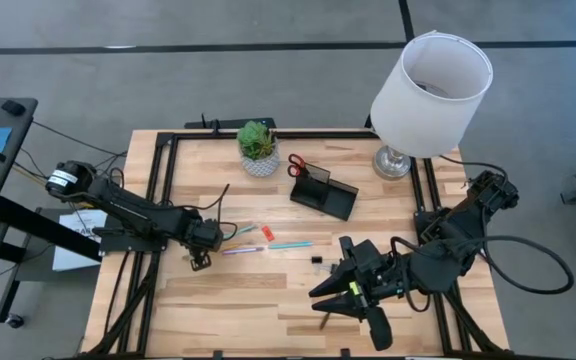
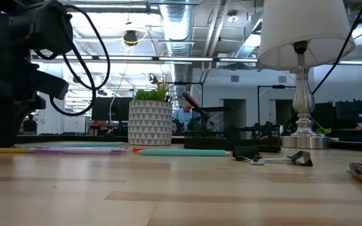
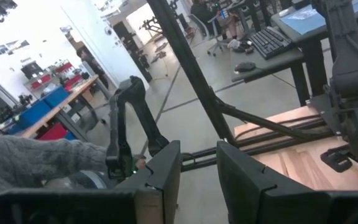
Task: Pick and place office supplies into organizer
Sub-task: Put the blue pencil into the black desk organizer, then put the yellow pencil into the black desk organizer
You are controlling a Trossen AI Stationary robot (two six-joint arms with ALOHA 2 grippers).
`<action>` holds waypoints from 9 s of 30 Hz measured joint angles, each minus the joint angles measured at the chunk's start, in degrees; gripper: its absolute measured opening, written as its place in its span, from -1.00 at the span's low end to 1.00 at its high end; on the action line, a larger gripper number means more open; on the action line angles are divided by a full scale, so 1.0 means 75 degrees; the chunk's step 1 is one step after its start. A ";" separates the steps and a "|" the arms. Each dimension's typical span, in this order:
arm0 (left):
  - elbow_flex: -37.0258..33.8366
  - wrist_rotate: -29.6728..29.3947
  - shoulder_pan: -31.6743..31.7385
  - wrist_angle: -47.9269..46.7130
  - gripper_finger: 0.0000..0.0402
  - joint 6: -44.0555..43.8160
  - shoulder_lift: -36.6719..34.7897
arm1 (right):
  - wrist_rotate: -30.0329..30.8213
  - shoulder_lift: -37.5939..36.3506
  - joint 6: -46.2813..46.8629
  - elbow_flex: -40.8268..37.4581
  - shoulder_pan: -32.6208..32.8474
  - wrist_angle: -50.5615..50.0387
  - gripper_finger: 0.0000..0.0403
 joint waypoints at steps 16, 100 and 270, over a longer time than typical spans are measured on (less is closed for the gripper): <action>0.0753 -0.0351 0.0006 -0.0143 -1.00 0.0206 0.0016 | 0.0302 0.1246 -0.1732 0.0000 -0.1344 -0.3647 -0.52; 0.0794 -0.0364 0.0003 0.0485 -1.00 0.0658 0.0001 | -0.2831 0.6012 -0.5528 -0.0044 -0.4978 0.0470 -0.66; 1.0260 -0.6157 -0.2343 -0.5735 -0.58 -0.1914 -0.0118 | -0.0476 -0.1880 -0.0970 -0.7898 -0.5618 0.6511 -0.66</action>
